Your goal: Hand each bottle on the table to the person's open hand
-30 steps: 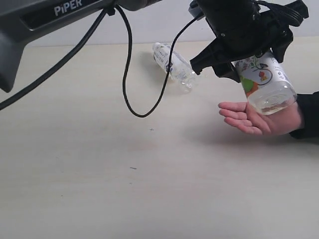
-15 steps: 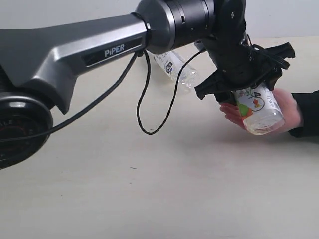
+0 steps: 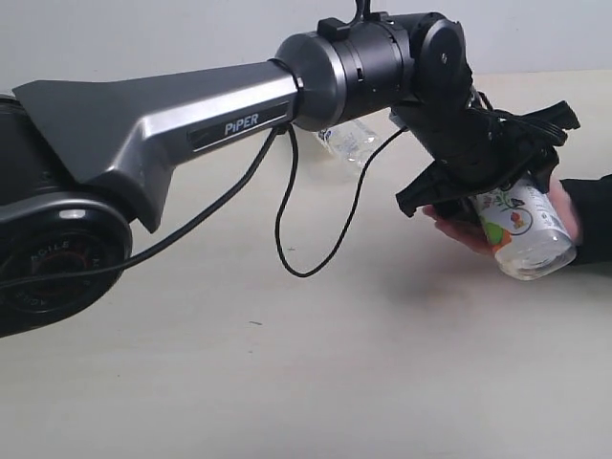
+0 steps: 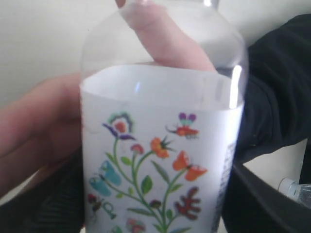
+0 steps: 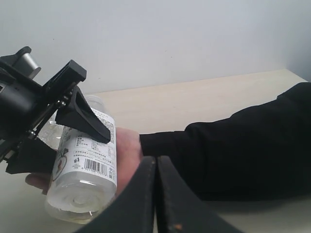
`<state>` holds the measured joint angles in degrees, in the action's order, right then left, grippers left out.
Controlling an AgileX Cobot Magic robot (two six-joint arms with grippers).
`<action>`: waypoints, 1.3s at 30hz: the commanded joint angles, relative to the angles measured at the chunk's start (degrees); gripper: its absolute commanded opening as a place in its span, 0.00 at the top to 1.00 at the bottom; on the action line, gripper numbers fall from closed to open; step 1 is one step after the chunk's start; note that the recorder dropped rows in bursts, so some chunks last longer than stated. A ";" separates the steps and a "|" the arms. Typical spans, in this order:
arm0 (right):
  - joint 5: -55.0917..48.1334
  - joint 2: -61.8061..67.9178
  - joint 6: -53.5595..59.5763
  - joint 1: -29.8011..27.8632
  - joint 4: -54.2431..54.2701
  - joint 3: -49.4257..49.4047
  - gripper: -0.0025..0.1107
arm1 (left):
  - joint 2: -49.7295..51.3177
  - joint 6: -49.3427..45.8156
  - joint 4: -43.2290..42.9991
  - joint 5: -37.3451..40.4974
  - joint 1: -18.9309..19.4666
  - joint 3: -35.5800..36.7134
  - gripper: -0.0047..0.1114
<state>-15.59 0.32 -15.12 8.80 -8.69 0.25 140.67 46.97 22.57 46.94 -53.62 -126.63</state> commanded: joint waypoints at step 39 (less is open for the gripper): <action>0.48 -0.32 -0.03 0.19 -0.23 -0.25 0.98 | -14.80 -48.02 0.38 17.62 6.17 0.01 0.93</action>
<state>-15.59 0.32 -15.12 8.80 -8.69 0.25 127.92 4.50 23.16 63.05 -48.81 -126.63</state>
